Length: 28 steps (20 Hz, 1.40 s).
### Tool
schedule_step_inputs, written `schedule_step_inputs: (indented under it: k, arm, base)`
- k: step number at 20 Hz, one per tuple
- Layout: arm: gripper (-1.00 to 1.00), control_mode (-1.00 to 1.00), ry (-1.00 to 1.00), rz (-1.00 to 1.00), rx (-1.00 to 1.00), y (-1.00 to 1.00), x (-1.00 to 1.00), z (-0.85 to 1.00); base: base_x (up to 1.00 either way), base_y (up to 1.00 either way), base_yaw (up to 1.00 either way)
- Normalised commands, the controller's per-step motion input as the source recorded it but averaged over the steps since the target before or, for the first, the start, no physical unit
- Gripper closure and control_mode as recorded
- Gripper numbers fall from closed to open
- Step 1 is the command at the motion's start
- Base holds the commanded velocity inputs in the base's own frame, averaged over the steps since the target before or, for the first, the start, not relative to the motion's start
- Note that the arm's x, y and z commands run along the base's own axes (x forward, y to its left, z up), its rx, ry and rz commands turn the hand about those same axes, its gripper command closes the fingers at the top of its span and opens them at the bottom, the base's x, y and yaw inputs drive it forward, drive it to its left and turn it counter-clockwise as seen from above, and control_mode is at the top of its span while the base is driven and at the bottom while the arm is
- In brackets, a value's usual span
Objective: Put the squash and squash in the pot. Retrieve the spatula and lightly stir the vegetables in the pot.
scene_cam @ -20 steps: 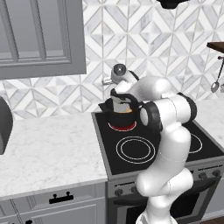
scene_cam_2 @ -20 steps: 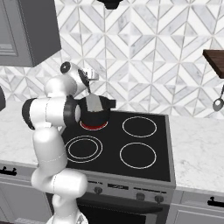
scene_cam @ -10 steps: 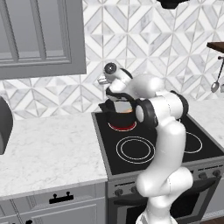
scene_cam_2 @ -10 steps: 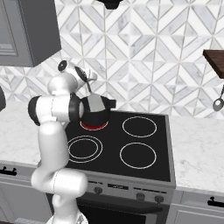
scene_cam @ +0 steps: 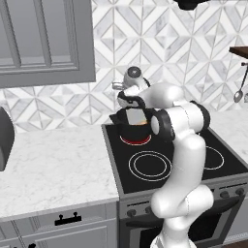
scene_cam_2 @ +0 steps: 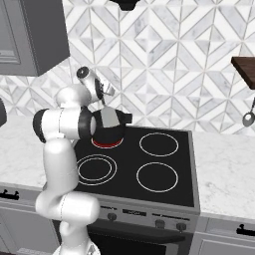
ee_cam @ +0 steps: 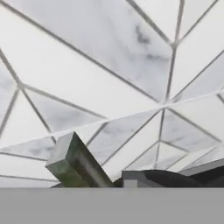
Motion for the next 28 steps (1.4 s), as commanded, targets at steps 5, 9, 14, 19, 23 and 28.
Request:
schedule_step_inputs:
  k: [5,9,14,19,23,28]
  arm:
    - [1.00,-1.00,-0.09,0.00,0.36,-0.21,-0.39,-0.32]
    - [1.00,-1.00,-0.08,0.00,0.32,-0.19,-0.17,-0.36]
    - [1.00,-1.00,-0.09,0.00,0.26,-0.08,-0.03,-0.25]
    - [1.00,-1.00,-0.16,0.00,0.13,0.00,-0.21,0.02]
    - [1.00,-1.00,-0.02,-0.06,-0.07,-0.01,0.00,-0.31]
    - [1.00,-1.00,-0.02,-0.10,-0.19,0.00,-0.02,-0.24]
  base:
    - [0.00,0.00,0.00]
    - [0.00,0.00,0.00]
    - [0.00,0.00,0.00]
    - [0.00,0.00,0.00]
    - [0.00,0.00,0.00]
    - [0.00,0.00,0.00]
